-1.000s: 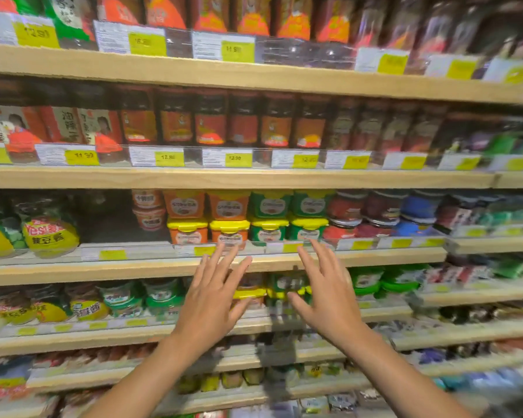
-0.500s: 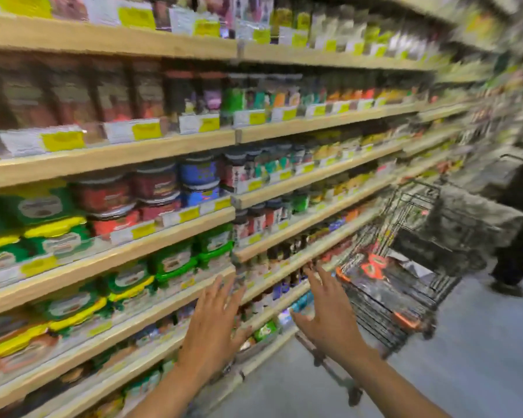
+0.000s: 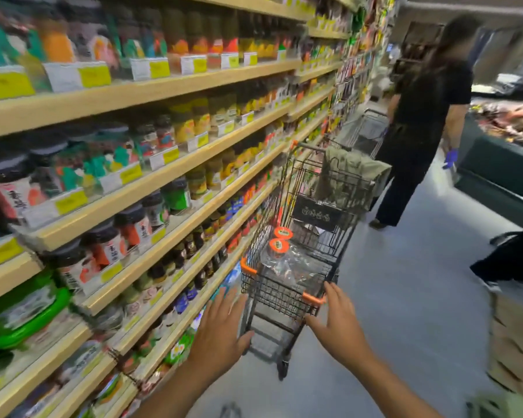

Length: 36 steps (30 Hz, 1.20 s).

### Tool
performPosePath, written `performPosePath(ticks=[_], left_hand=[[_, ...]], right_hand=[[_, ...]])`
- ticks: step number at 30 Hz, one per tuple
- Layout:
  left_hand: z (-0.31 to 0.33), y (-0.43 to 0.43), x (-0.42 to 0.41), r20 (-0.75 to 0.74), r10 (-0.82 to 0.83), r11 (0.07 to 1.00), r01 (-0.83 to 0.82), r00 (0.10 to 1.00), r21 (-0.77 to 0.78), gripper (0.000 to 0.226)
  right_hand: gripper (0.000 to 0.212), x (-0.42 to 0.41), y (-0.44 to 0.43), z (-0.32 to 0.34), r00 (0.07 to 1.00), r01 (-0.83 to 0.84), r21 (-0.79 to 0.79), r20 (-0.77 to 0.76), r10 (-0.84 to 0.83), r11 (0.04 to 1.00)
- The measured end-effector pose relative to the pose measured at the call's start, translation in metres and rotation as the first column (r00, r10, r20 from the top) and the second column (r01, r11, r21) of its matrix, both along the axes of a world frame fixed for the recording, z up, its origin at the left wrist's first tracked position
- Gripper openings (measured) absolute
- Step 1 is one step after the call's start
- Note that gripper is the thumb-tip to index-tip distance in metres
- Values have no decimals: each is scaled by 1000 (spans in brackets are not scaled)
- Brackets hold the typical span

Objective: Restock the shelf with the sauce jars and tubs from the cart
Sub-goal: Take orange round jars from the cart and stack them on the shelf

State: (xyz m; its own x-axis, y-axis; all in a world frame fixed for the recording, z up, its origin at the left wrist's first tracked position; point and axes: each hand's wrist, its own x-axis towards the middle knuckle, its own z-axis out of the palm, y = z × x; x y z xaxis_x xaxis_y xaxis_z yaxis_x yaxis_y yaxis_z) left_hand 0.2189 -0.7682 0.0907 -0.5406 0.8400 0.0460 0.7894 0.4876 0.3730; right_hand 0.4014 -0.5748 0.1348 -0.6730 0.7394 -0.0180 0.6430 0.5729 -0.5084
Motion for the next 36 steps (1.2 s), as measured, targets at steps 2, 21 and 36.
performPosePath(ticks=[2, 21, 36], left_hand=[[-8, 41, -19, 19, -33, 999, 33, 999, -16, 78], [-80, 311, -176, 134, -211, 928, 241, 968, -282, 82], [-169, 484, -254, 303, 151, 894, 1, 941, -447, 76]], right_hand=[[84, -13, 31, -12, 998, 30, 8, 51, -30, 1000], [88, -160, 255, -99, 933, 60, -85, 360, -26, 995], [85, -280, 481, -215, 768, -155, -367, 539, 346, 917]])
